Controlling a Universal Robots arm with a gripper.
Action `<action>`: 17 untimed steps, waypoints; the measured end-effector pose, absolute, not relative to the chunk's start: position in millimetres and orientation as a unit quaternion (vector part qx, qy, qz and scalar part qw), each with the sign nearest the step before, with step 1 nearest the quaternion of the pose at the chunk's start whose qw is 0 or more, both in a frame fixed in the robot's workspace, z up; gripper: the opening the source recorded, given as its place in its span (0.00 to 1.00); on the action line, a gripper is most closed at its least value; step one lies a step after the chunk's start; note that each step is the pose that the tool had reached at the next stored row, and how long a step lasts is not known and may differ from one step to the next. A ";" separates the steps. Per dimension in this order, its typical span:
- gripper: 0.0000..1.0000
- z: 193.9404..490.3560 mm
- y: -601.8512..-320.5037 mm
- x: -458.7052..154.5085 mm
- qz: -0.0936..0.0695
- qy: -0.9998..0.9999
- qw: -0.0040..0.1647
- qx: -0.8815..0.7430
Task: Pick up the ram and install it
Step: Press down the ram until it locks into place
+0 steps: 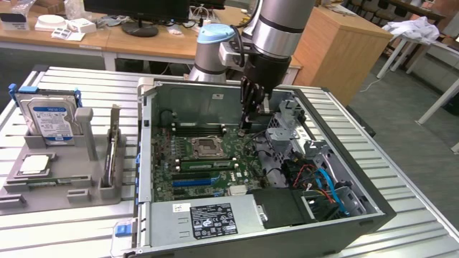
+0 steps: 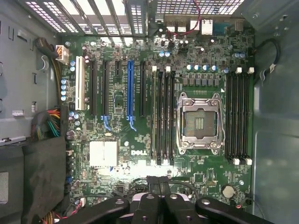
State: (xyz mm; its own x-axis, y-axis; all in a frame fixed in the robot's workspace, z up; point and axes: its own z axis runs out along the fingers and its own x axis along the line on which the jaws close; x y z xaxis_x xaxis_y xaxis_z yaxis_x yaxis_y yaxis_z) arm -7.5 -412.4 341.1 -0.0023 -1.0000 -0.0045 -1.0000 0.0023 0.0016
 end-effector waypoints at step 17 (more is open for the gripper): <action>0.11 333.9 -412.4 -7.5 0.002 0.708 0.001 -0.706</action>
State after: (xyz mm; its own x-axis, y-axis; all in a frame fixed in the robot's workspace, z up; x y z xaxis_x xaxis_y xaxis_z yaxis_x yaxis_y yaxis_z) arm -7.5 -412.4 333.9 -0.0022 -1.0000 -0.0046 -1.0000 0.0022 0.0016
